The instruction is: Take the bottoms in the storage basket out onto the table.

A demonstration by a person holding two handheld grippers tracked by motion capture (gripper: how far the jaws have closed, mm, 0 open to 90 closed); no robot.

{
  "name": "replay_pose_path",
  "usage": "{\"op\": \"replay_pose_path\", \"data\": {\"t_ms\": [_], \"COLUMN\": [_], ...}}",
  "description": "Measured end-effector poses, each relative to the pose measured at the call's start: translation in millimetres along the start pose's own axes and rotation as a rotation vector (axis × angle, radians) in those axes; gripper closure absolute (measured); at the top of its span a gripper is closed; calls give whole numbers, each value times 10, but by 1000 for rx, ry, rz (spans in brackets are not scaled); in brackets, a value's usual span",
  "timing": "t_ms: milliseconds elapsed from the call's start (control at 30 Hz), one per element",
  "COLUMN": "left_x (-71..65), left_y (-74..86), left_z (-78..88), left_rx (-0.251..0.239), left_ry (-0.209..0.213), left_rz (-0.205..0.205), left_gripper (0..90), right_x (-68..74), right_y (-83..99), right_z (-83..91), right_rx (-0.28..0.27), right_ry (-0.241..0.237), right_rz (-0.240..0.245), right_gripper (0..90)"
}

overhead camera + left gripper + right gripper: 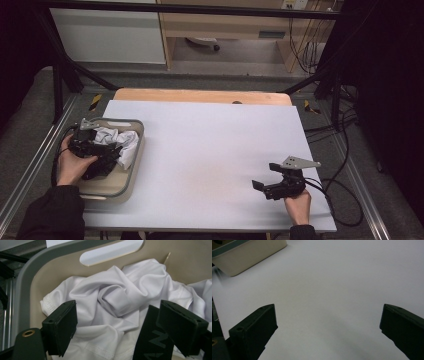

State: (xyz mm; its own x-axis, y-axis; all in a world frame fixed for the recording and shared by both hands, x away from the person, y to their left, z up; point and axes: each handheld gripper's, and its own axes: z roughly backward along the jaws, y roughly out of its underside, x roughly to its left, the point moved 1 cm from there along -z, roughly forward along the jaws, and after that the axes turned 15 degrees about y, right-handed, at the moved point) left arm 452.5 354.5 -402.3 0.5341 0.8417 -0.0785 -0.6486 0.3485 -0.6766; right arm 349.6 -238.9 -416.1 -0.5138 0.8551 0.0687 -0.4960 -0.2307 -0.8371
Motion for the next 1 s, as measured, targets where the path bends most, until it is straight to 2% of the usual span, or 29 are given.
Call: {"op": "replay_pose_path", "data": {"t_ms": [200, 567, 767, 1000], "left_x": [-13, -26, -9, 19], "left_y": [18, 44, 66, 91], "left_z": [-87, -193, -234, -258], "left_rx": [62, 134, 158, 161], "left_ry": [-14, 7, 25, 51], "left_rz": [-6, -4, 23, 63], "left_gripper": [186, 179, 171, 173], "right_x": [1, 0, 1, 1], "right_y": [1, -1, 0, 0], "right_z": [-2, 6, 4, 4], "right_rx": [2, -1, 0, 0], "right_ry": [0, -1, -2, -2], "right_rz": [2, 0, -1, -1], "right_gripper": [17, 17, 17, 17]}}
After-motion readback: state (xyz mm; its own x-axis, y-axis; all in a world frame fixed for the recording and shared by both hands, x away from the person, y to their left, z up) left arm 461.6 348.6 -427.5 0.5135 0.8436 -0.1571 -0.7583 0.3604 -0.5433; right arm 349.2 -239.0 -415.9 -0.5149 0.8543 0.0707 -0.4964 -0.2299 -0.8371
